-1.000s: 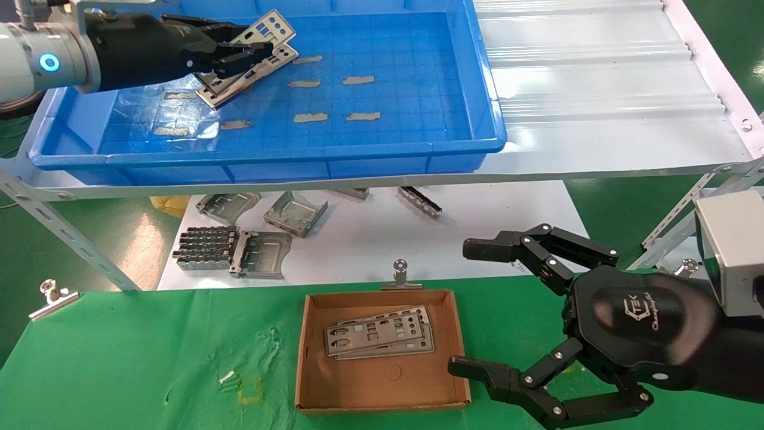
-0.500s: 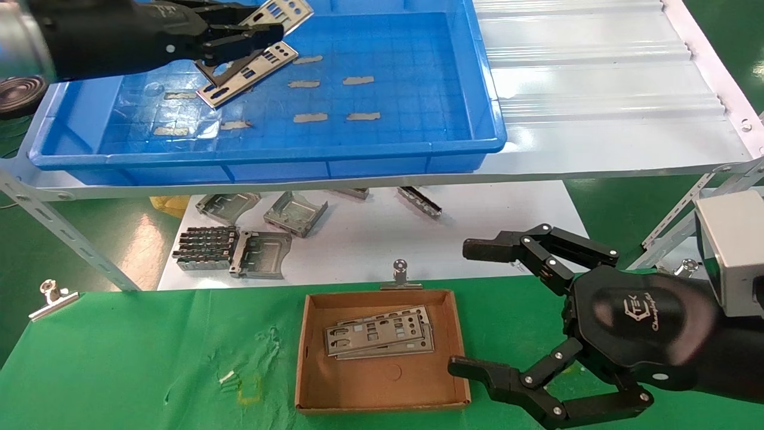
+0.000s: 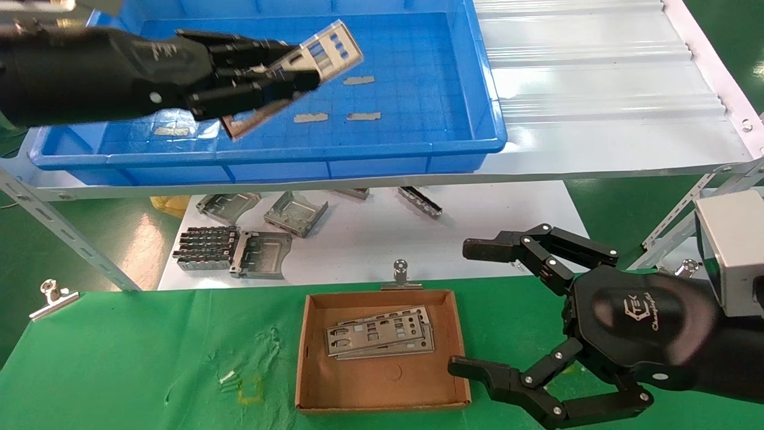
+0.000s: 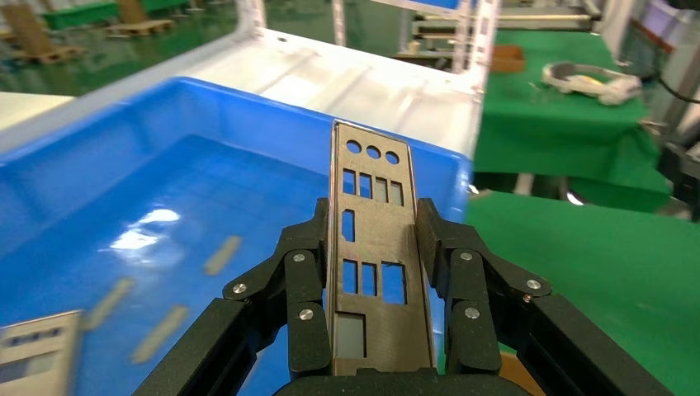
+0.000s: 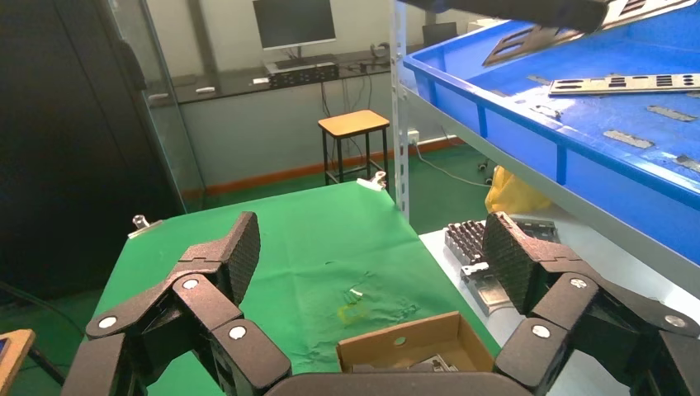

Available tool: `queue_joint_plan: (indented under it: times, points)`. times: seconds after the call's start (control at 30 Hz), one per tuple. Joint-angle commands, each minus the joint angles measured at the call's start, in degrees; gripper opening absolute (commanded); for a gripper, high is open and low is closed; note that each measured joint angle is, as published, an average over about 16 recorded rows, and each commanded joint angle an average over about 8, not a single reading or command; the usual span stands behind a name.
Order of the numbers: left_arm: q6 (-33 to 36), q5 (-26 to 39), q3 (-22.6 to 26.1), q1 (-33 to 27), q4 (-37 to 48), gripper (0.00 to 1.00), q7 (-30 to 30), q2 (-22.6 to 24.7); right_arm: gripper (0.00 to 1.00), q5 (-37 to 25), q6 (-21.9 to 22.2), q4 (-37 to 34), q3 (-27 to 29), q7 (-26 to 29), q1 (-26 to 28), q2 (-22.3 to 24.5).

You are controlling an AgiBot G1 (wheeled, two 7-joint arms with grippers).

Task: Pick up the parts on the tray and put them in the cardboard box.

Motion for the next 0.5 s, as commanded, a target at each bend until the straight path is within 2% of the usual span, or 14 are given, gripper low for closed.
queue_joint_plan:
  times: [0.03,0.3,0.4,0.5]
  points:
    - [0.73,-0.42,0.29,1.38,-2.22,0.0,-0.92,-0.03,1.0,0.0,0.0,0.0,0.0,0.0,0.0,0.0]
    - [-0.67,-14.64,5.01,13.74,-29.63,0.0,-11.5,-9.95,1.0,0.0,0.0,0.0,0.0,0.0,0.0,0.0]
    - [-1.71,-17.42,5.58,16.66,-35.43,0.0,-13.52,-12.54,1.0,0.0,0.0,0.0,0.0,0.0,0.0,0.0]
    - [-2.27,-18.51,6.43,19.31,-38.01,0.0,-14.93,-13.03,1.0,0.0,0.0,0.0,0.0,0.0,0.0,0.0]
